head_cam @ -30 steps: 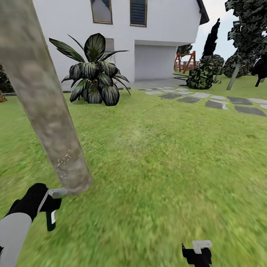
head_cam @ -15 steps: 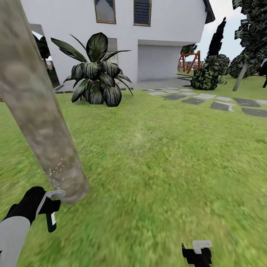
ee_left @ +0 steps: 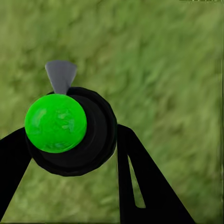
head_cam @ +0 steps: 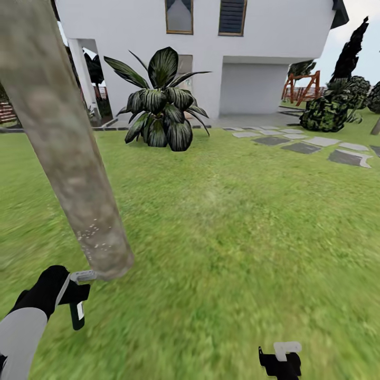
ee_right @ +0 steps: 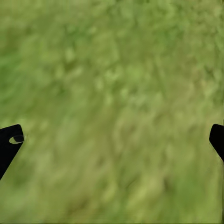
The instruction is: In the garden, pick up the pesticide atomizer on the floor and spray pesticide onto both trees until each tree trunk is fully covered.
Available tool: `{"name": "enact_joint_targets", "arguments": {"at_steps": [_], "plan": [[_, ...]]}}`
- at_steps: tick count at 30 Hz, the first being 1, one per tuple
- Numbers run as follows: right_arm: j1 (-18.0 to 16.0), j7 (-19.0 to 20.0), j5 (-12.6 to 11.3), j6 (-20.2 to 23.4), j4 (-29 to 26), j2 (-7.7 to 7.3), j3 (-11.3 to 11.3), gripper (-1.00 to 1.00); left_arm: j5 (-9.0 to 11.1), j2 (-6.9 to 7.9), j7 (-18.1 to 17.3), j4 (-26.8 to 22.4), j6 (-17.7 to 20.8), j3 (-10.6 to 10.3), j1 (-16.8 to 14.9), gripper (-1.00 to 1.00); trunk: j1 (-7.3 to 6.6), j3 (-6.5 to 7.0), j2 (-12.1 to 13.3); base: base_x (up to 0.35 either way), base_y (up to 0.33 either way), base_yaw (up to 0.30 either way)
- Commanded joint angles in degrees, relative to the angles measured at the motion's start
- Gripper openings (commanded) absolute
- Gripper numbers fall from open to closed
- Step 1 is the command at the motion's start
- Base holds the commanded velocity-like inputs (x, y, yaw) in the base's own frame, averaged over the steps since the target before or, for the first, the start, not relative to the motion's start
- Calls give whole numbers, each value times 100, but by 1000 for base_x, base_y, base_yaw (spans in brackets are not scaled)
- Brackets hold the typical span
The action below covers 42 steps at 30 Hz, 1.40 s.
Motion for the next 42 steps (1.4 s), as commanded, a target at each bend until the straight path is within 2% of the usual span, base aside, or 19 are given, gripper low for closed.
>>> {"name": "enact_joint_targets", "arguments": {"at_steps": [1, 13, 19, 24, 42], "plan": [[-1, -8, -60, -14, -1, -1, 51, 100, -63, -5, -52, -6, 21, 36, -6, -100, 1, -5, -2, 186, -284, 173], [-1, -11, -60, -14, -1, 5, 51, 100, -65, -5, -50, -6, 21, 42, -6, -100, 1, -5, -2, 237, -245, 46], [-1, -9, -60, -14, -1, 10, 51, 100, -65, 3, -50, -6, 20, 37, -6, -100, 1, -5, -2, 207, -258, 262], [-1, -16, -53, -14, -1, 80, 47, 100, -65, 3, -50, -6, 16, 44, -6, -100, 1, -5, -2, 163, -286, 277], [-1, -17, -55, -14, -1, 84, 46, 100, -57, -5, -50, -6, 12, 46, -6, -100, 1, -5, -2, 162, -287, 277]]}}
